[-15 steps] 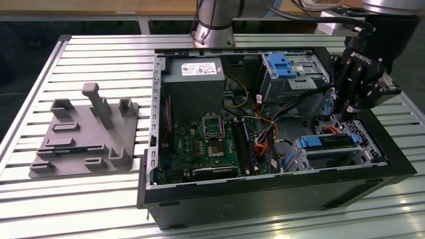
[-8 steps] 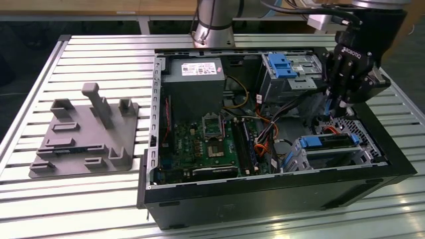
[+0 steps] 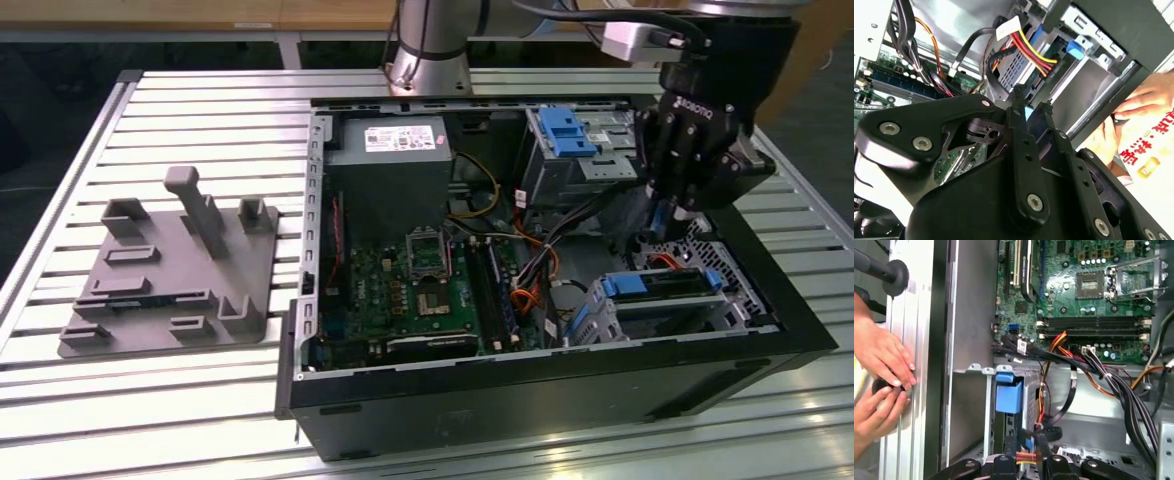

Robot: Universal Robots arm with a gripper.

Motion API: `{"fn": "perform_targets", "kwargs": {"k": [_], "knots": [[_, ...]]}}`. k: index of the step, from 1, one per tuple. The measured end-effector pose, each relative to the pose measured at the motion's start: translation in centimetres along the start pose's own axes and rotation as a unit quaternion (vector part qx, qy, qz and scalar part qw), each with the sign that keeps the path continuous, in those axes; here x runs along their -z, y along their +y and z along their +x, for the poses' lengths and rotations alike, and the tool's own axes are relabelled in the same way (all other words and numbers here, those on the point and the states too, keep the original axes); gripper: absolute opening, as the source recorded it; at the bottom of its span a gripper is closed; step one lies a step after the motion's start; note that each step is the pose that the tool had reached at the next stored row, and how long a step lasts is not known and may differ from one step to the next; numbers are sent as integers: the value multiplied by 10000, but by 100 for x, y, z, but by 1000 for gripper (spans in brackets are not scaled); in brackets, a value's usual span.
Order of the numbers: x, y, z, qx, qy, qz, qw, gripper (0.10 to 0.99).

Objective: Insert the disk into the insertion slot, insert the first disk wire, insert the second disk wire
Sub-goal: 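Insert the second disk wire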

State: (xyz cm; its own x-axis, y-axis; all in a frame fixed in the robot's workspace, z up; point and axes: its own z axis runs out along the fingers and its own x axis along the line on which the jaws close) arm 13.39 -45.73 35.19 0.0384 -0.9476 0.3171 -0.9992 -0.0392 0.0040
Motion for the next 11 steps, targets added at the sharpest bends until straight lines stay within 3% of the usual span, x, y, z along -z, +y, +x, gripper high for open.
{"fn": "perform_targets", "kwargs": {"k": [9,11], "knots": [[-33,34,-56,7,83,47,10000,298],[-34,33,-66,8,131,47,9999,298]]}}
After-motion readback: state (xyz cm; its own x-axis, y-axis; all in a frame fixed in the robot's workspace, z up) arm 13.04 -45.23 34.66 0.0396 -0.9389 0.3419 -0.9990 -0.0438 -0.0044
